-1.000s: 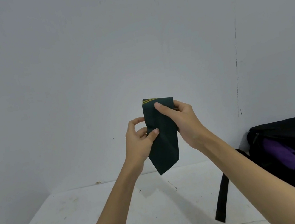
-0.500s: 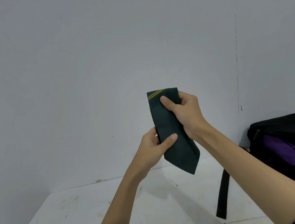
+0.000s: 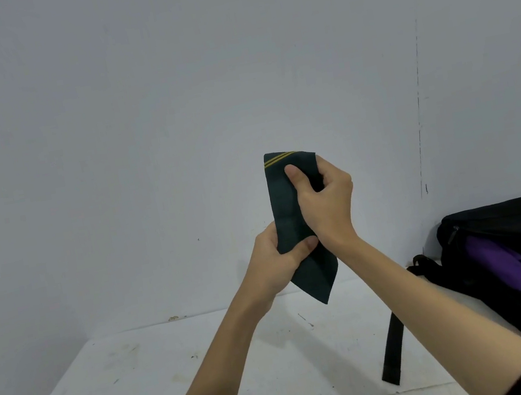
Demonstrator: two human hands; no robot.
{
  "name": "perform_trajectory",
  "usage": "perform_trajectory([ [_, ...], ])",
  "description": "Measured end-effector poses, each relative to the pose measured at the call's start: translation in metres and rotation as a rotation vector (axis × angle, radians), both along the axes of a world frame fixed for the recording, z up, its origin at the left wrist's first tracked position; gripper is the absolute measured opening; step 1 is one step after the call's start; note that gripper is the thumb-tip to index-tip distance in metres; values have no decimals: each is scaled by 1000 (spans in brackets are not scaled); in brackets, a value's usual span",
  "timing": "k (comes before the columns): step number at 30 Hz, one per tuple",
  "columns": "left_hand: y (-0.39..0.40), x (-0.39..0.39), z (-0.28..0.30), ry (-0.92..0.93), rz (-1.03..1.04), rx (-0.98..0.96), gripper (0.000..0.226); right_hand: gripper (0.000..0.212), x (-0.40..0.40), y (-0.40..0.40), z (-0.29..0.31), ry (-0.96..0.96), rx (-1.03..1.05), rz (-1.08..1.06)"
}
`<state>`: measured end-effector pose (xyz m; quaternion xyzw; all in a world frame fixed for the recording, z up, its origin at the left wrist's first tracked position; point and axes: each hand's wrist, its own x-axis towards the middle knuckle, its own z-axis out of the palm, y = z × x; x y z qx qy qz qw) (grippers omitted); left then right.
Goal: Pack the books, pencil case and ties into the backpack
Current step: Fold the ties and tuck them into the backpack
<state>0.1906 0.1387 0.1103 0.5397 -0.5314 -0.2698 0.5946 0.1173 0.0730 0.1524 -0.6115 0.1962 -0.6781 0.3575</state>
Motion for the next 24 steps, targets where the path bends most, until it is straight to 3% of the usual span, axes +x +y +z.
perform_trajectory([
  [9, 0, 9, 0, -28, 50, -15, 11, 16, -2, -3, 14, 14, 243, 132],
  [15, 2, 10, 11, -38, -53, -19, 18, 18, -2, -1, 12, 15, 147, 75],
  [19, 1, 5, 13, -90, -33, -41, 8, 17, -3, 0, 14, 7, 109, 47],
  [24, -1, 7, 6, -125, -37, -19, 18, 17, -6, 0, 11, 37, 76, 33],
])
